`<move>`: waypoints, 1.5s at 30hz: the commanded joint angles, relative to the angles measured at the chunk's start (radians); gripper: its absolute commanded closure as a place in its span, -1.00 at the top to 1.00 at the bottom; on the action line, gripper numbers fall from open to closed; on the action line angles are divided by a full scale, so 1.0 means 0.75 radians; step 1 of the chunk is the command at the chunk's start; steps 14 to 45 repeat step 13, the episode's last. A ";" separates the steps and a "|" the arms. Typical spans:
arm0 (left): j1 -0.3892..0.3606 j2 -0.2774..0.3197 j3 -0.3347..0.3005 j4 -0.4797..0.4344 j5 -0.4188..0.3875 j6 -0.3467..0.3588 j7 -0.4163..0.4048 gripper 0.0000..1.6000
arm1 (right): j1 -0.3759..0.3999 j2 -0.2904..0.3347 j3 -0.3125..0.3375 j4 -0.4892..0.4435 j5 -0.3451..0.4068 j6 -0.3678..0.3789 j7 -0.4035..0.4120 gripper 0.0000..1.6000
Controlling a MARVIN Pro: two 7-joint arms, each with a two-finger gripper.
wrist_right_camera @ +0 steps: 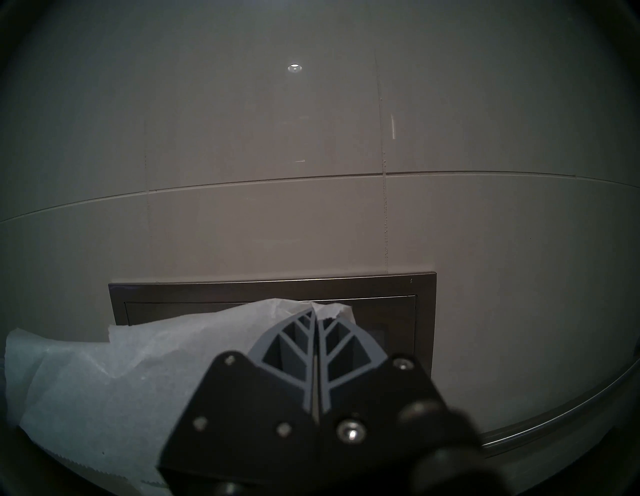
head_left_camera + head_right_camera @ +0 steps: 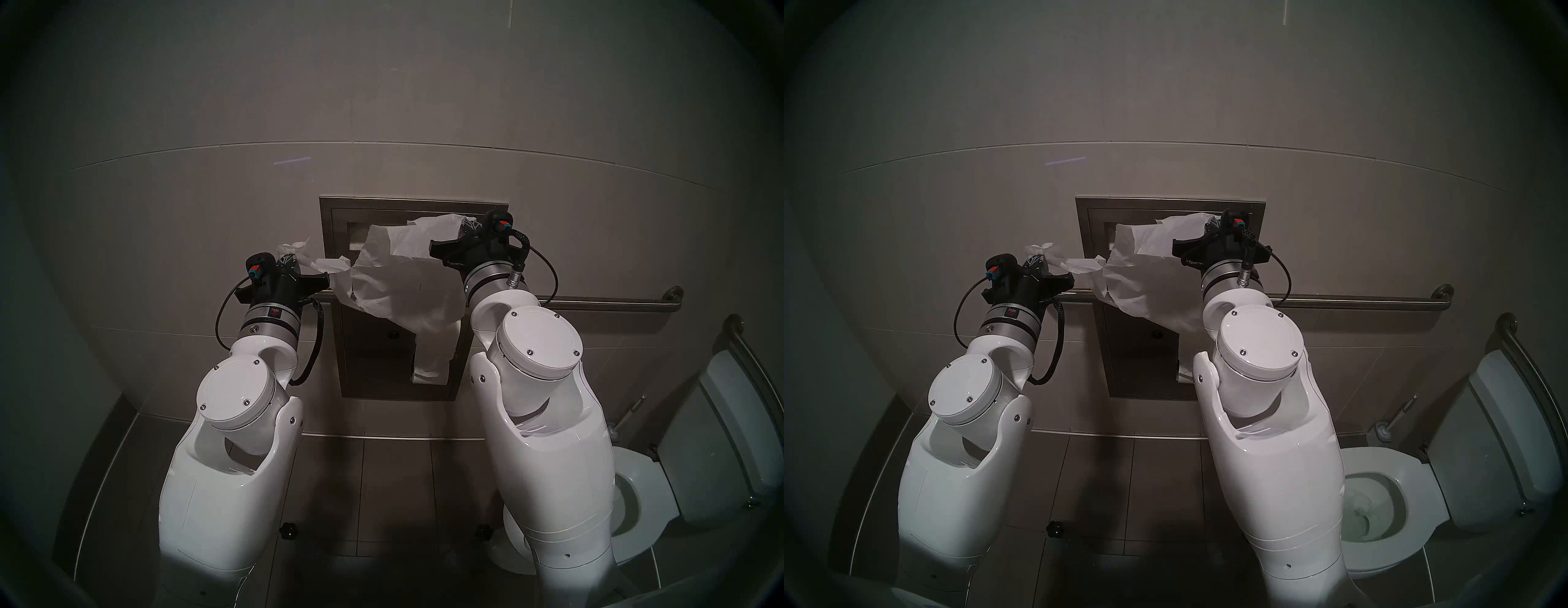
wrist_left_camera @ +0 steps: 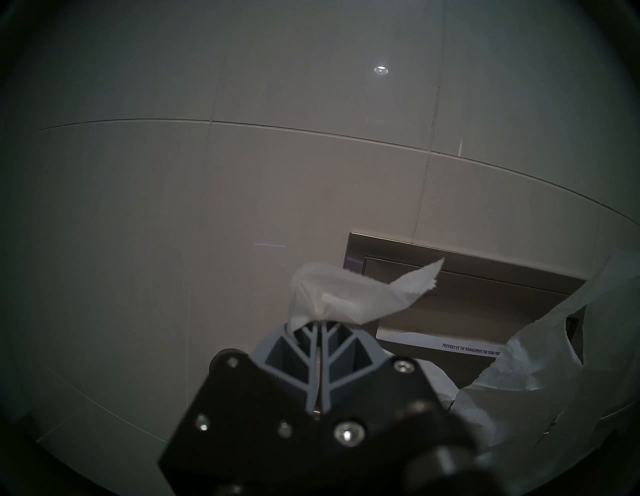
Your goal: Take out a toilet seat cover
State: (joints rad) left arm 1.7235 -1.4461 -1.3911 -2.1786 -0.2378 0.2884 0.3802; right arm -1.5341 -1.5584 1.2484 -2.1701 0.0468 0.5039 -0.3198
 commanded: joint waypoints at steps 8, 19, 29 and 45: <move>-0.057 0.015 0.008 -0.019 0.049 -0.089 -0.022 -1.00 | -0.015 0.015 0.019 -0.048 -0.001 -0.205 0.019 -1.00; -0.055 0.029 0.005 -0.017 0.054 -0.114 -0.039 -1.00 | -0.030 0.032 0.036 -0.036 -0.036 -0.290 0.003 -1.00; -0.055 0.029 0.005 -0.017 0.054 -0.114 -0.039 -1.00 | -0.030 0.032 0.036 -0.036 -0.036 -0.290 0.003 -1.00; -0.055 0.029 0.005 -0.017 0.054 -0.114 -0.039 -1.00 | -0.030 0.032 0.036 -0.036 -0.036 -0.290 0.003 -1.00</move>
